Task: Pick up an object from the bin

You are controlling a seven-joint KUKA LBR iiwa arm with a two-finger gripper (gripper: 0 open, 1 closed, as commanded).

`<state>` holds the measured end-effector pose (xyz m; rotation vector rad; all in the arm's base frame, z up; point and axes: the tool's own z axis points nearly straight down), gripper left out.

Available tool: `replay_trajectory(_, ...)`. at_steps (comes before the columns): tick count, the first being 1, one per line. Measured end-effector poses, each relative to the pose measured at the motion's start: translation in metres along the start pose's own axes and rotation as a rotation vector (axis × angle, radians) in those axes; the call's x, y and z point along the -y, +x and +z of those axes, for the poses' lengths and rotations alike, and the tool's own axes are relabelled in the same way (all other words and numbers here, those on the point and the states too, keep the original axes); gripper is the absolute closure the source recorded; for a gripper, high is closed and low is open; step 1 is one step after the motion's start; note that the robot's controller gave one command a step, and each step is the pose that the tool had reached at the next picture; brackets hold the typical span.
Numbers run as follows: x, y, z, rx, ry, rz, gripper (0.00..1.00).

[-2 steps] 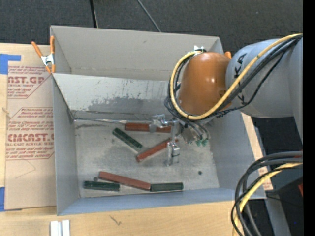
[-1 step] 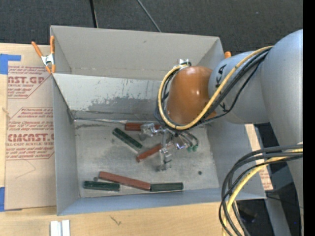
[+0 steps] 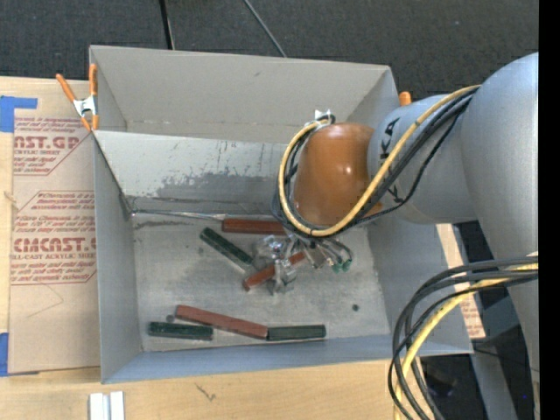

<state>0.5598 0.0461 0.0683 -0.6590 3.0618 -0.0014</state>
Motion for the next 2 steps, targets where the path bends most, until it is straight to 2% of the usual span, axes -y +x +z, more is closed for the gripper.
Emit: replay_trajectory(2, -0.0013, 0.0017, -0.0043, -0.006, -0.002, -0.014, 1.00)
